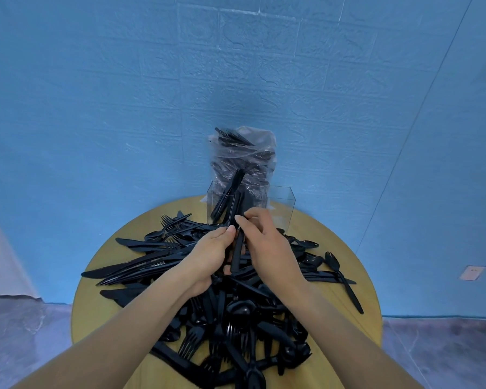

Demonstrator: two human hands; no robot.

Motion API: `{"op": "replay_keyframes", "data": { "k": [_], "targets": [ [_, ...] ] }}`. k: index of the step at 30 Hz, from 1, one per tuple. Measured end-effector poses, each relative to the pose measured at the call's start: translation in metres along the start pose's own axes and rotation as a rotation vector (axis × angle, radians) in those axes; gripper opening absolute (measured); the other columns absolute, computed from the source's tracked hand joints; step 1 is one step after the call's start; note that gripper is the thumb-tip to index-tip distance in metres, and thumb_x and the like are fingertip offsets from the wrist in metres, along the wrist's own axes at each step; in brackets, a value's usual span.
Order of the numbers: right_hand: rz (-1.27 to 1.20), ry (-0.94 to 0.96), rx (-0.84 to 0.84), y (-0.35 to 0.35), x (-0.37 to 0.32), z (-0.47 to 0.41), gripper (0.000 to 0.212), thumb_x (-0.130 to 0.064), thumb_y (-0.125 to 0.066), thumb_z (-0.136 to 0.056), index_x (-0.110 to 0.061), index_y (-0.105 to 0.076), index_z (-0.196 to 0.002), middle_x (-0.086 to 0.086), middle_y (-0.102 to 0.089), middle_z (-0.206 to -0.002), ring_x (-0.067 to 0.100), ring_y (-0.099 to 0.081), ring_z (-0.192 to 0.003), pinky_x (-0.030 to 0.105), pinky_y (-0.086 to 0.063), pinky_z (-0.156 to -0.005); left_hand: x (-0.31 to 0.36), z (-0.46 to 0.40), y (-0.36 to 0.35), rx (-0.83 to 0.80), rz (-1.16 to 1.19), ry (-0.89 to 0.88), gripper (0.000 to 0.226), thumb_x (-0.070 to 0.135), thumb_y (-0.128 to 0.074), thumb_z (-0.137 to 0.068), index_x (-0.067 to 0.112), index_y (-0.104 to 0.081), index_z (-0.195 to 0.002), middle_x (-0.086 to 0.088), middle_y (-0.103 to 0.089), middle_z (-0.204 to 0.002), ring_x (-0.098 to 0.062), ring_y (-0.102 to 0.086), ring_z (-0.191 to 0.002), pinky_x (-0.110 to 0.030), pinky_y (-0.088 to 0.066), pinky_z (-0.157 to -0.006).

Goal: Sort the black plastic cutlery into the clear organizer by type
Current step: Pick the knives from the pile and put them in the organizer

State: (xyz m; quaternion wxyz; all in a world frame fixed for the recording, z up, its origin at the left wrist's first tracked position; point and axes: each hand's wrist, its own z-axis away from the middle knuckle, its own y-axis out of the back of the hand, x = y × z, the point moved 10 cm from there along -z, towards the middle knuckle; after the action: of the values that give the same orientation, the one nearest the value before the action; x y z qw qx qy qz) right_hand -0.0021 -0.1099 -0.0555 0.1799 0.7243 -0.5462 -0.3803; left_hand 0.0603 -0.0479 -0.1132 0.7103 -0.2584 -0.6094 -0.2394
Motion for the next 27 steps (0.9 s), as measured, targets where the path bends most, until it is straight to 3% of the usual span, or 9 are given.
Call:
{"op": "replay_keyframes", "data": {
  "k": [3,5,8,11,16,19,22,25,27],
  "targets": [
    [0.048,0.078,0.009,-0.002,-0.005,-0.001,0.028,-0.035,-0.037,-0.098,-0.023,-0.05,-0.119,-0.011,-0.058,-0.089,-0.001,-0.05,-0.067,0.018,-0.038,-0.067,0.002,0.0,-0.001,-0.011,0.046,0.003,0.033,0.027,-0.035,-0.103,0.013,-0.058,-0.083,-0.002,-0.057,-0.067,-0.009,-0.05,-0.054,-0.021,-0.033,-0.041],
    [0.002,0.051,-0.01,-0.006,0.002,0.0,0.024,-0.024,-0.049,-0.096,-0.021,-0.05,-0.12,-0.006,-0.057,-0.095,0.004,-0.054,-0.071,0.029,-0.045,-0.067,0.001,0.001,-0.004,-0.033,0.084,0.013,0.032,0.026,-0.036,-0.102,0.011,-0.057,-0.084,-0.002,-0.056,-0.064,-0.009,-0.048,-0.05,-0.02,-0.032,-0.039],
    [0.121,0.153,-0.054,-0.012,0.001,0.004,0.06,0.012,-0.065,-0.071,-0.005,-0.05,-0.126,0.007,-0.047,-0.119,0.022,-0.061,-0.084,0.03,-0.055,-0.067,0.0,0.001,-0.006,-0.06,0.129,0.027,0.028,0.025,-0.038,-0.102,0.012,-0.057,-0.087,0.0,-0.053,-0.061,-0.008,-0.043,-0.05,-0.018,-0.031,-0.038],
    [0.159,0.16,-0.022,-0.008,0.002,0.005,0.069,0.017,-0.069,-0.06,-0.001,-0.054,-0.125,0.01,-0.053,-0.121,0.024,-0.063,-0.091,0.025,-0.053,-0.067,-0.001,0.0,-0.005,-0.07,0.162,0.034,0.025,0.023,-0.038,-0.102,0.012,-0.059,-0.094,0.001,-0.052,-0.06,-0.006,-0.043,-0.048,-0.018,-0.031,-0.038],
    [0.151,0.173,-0.024,-0.017,0.005,0.01,0.062,0.013,-0.056,-0.073,0.001,-0.046,-0.133,0.009,-0.037,-0.133,0.026,-0.058,-0.106,0.027,-0.053,-0.078,0.0,-0.001,-0.004,-0.046,0.118,0.016,0.025,0.025,-0.04,-0.101,0.013,-0.06,-0.095,0.002,-0.054,-0.064,-0.008,-0.045,-0.056,-0.018,-0.037,-0.043],
    [0.064,0.163,-0.027,-0.017,0.007,0.008,0.048,-0.001,-0.039,-0.085,0.0,-0.05,-0.132,0.009,-0.038,-0.137,0.02,-0.05,-0.117,0.019,-0.044,-0.094,0.0,-0.003,-0.002,-0.045,0.022,-0.015,0.022,0.025,-0.039,-0.101,0.015,-0.056,-0.091,0.006,-0.048,-0.061,-0.006,-0.039,-0.053,-0.017,-0.034,-0.043],
    [-0.2,-0.083,0.042,-0.003,0.029,-0.001,0.033,-0.007,-0.042,-0.097,-0.006,-0.058,-0.125,0.004,-0.046,-0.129,0.014,-0.052,-0.112,0.017,-0.039,-0.101,-0.003,-0.004,0.0,-0.051,-0.092,-0.024,0.022,0.025,-0.038,-0.102,0.015,-0.052,-0.089,0.007,-0.046,-0.061,-0.005,-0.036,-0.051,-0.015,-0.032,-0.044],
    [-0.493,-0.449,0.085,0.004,0.06,-0.006,0.029,-0.02,-0.048,-0.098,-0.013,-0.053,-0.126,-0.005,-0.053,-0.109,0.012,-0.062,-0.091,0.013,-0.05,-0.077,-0.006,-0.003,-0.005,-0.087,-0.19,-0.022,0.022,0.026,-0.036,-0.102,0.014,-0.05,-0.091,0.007,-0.046,-0.063,-0.006,-0.036,-0.053,-0.016,-0.031,-0.048],
    [-0.679,-0.623,0.089,-0.003,0.075,-0.007,0.031,-0.014,-0.054,-0.095,-0.011,-0.047,-0.126,-0.002,-0.053,-0.099,0.012,-0.06,-0.079,0.01,-0.05,-0.065,-0.008,-0.002,-0.008,-0.099,-0.211,-0.02,0.023,0.027,-0.035,-0.102,0.013,-0.05,-0.092,0.006,-0.047,-0.064,-0.006,-0.037,-0.054,-0.017,-0.031,-0.048]
  ]
}}
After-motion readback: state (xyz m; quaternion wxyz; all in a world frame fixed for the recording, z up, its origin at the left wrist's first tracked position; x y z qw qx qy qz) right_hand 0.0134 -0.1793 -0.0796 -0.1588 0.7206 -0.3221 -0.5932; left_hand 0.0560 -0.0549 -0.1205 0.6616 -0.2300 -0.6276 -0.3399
